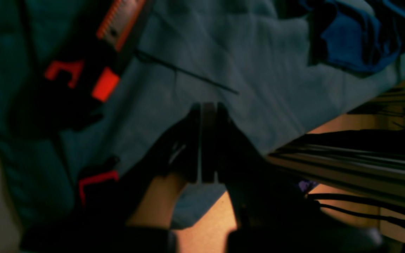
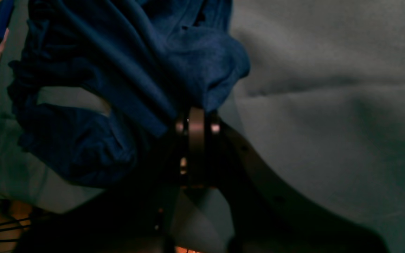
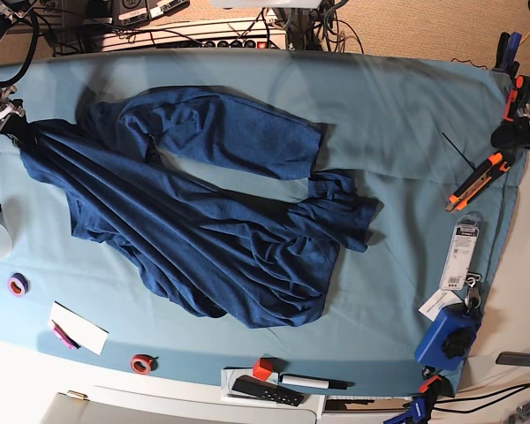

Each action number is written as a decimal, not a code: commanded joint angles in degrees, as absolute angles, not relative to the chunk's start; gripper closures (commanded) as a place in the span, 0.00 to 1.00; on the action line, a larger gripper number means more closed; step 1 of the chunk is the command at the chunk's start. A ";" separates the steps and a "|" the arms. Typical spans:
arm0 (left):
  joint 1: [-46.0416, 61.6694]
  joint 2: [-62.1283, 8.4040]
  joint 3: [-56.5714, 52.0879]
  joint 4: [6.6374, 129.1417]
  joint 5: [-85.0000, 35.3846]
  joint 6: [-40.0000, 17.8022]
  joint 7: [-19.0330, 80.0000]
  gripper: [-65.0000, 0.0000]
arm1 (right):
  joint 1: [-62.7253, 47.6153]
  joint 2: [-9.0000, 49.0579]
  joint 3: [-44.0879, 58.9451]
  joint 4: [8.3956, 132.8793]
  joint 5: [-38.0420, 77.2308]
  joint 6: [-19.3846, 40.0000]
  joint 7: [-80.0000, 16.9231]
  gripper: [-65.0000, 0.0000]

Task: Layout the t-shirt on the table in an organized manner, then fold the t-shirt properly
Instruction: 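Release the shirt from both grippers and raise them, then move the left gripper back over the spread shirt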

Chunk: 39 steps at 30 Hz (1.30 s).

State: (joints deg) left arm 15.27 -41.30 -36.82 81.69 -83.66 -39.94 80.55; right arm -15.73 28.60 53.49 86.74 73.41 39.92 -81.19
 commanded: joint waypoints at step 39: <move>0.60 -18.74 -3.33 82.41 -66.24 -38.33 67.00 0.59 | -15.53 30.00 54.04 87.66 74.54 40.00 -80.00 1.00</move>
State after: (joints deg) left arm 1.32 -18.13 -3.07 81.58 -65.69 -38.00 67.42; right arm -15.73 28.53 53.49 86.74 73.38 39.92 -81.19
